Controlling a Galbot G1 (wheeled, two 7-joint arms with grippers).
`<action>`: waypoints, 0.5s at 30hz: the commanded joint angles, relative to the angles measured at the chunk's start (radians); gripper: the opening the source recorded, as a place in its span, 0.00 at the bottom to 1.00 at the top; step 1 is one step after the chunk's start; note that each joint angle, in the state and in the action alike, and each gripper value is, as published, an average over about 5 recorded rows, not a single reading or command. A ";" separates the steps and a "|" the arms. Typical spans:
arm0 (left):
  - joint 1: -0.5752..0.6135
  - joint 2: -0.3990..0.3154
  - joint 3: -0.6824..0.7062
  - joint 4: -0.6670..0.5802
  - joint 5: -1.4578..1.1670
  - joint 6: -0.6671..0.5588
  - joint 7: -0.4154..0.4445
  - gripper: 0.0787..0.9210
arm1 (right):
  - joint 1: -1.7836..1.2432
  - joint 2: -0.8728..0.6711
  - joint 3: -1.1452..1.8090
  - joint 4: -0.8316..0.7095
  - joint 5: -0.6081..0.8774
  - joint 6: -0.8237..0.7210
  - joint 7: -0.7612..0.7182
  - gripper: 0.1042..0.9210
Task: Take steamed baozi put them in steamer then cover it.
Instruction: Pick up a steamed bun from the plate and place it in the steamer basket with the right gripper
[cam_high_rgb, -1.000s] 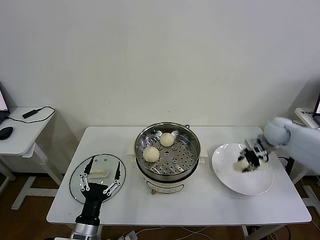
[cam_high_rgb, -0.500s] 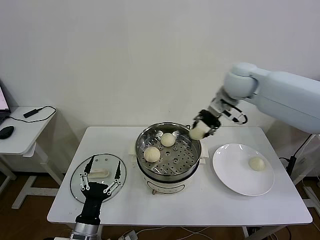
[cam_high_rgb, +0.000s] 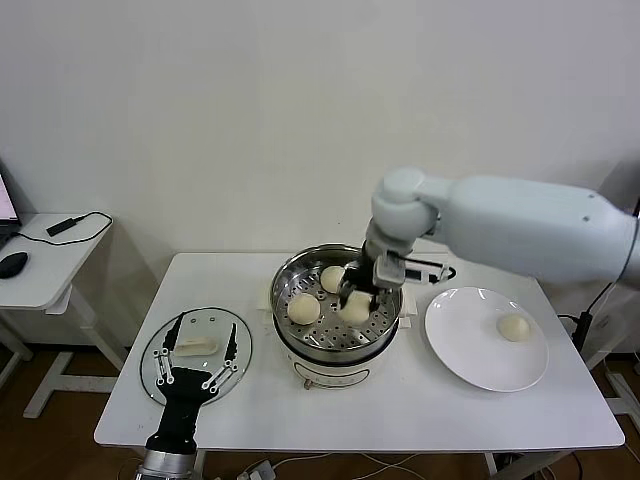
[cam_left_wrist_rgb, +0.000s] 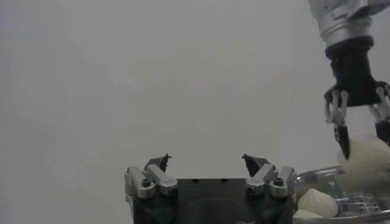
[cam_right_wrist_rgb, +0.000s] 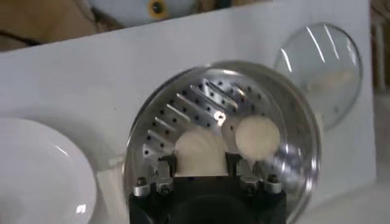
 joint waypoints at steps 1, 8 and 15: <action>0.001 0.000 -0.001 0.001 -0.001 -0.001 -0.001 0.88 | -0.165 0.039 0.050 0.012 -0.227 0.190 0.036 0.58; -0.001 0.003 -0.003 -0.002 -0.006 -0.001 -0.003 0.88 | -0.185 0.045 0.081 -0.023 -0.254 0.177 0.074 0.60; -0.004 0.002 -0.003 0.003 -0.007 -0.002 -0.002 0.88 | -0.112 0.012 0.078 0.019 -0.174 0.097 0.008 0.80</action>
